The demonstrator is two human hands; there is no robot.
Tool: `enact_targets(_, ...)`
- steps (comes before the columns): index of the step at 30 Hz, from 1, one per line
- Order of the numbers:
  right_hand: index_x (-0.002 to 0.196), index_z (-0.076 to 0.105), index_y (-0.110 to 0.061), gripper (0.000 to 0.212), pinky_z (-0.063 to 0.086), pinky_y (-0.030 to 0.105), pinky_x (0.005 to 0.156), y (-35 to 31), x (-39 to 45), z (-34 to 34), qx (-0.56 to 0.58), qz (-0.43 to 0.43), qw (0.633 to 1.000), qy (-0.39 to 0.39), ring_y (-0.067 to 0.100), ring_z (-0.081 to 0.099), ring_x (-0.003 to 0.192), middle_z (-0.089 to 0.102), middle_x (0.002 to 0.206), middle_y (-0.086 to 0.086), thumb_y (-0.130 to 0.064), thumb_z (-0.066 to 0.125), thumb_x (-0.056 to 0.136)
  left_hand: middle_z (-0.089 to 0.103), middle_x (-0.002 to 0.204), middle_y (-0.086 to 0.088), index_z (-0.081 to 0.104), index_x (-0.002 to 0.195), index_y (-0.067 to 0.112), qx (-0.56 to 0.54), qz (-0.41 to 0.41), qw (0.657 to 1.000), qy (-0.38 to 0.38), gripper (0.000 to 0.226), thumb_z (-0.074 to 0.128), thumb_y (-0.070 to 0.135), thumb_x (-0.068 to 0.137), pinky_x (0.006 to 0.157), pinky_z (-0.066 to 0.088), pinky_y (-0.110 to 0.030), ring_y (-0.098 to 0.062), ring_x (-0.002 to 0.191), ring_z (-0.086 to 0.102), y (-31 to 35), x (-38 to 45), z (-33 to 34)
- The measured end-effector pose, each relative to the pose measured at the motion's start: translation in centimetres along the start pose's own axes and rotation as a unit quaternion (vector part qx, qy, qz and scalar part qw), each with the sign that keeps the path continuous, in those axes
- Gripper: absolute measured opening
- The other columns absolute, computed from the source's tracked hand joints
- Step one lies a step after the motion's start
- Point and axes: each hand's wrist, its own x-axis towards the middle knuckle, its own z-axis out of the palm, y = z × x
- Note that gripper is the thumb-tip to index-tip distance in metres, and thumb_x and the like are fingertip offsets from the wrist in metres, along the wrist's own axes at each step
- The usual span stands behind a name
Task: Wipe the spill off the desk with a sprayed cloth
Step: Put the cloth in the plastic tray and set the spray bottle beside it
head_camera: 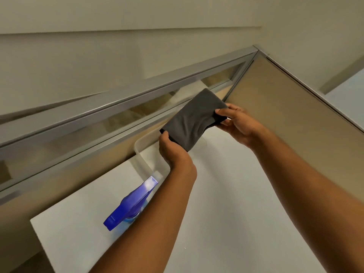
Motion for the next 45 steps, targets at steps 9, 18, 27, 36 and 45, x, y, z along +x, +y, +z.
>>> enact_targets(9, 0.111, 0.071, -0.010, 0.012, 0.059, 0.041, 0.100, 2.8, 1.5, 0.0, -0.063, 0.007, 0.998, 0.023, 0.029, 0.070, 0.117, 0.073, 0.125, 0.011, -0.006, 0.070, 0.100, 0.064, 0.153, -0.014, 0.056, 0.156, 0.015, -0.043, -0.022, 0.998, 0.037, 0.056, 0.047, 0.045, 0.110, 0.128, 0.042, -0.053, -0.033, 0.142, 0.061, -1.6, 2.0, 1.1)
enact_targets(18, 0.112, 0.072, -0.010, 0.014, 0.063, 0.040, 0.095, 4.3, 1.3, 0.0, -0.127, -0.008, 0.991, 0.042, 0.024, 0.075, 0.105, 0.076, 0.117, 0.005, -0.009, 0.073, 0.098, 0.041, 0.173, -0.013, 0.039, 0.167, 0.012, 0.160, 0.015, 0.985, 0.066, 0.061, 0.038, 0.043, 0.114, 0.130, 0.038, -0.054, -0.034, 0.157, 0.046, -2.6, 3.3, 0.9)
enact_targets(27, 0.134, 0.062, -0.023, 0.050, 0.055, 0.032, 0.089, 4.8, -2.7, 1.3, -0.341, -0.154, 0.906, 0.197, 0.012, 0.060, 0.113, 0.062, 0.132, -0.005, -0.036, 0.083, 0.091, 0.013, 0.183, 0.011, 0.012, 0.174, 0.036, 0.427, 0.168, 0.875, -0.153, 0.073, 0.050, 0.047, 0.111, 0.130, 0.028, -0.032, -0.015, 0.168, 0.022, -4.2, -6.5, -6.3)
enact_targets(36, 0.122, 0.066, -0.040, 0.040, 0.061, 0.021, 0.091, 8.0, -13.0, 8.5, -0.410, -0.200, 0.867, -0.201, 0.003, 0.067, 0.112, 0.067, 0.124, -0.020, -0.024, 0.084, 0.090, 0.078, 0.090, 0.026, 0.078, 0.092, 0.042, 0.603, 0.075, 0.753, -0.254, 0.018, 0.079, 0.052, 0.077, 0.085, 0.059, -0.016, 0.002, 0.093, 0.074, 2.3, -11.5, -23.9)
enact_targets(45, 0.131, 0.060, -0.027, 0.046, 0.047, -0.001, 0.089, 9.9, -15.9, 14.0, -0.326, -0.213, 0.881, -0.268, -0.020, 0.058, 0.112, 0.056, 0.117, -0.035, -0.025, 0.081, 0.089, 0.048, 0.077, 0.020, 0.049, 0.082, 0.033, 0.625, 0.379, 0.675, -0.099, 0.048, 0.088, 0.056, 0.066, 0.058, 0.042, -0.008, -0.004, 0.072, 0.057, 9.1, -9.4, -25.6)
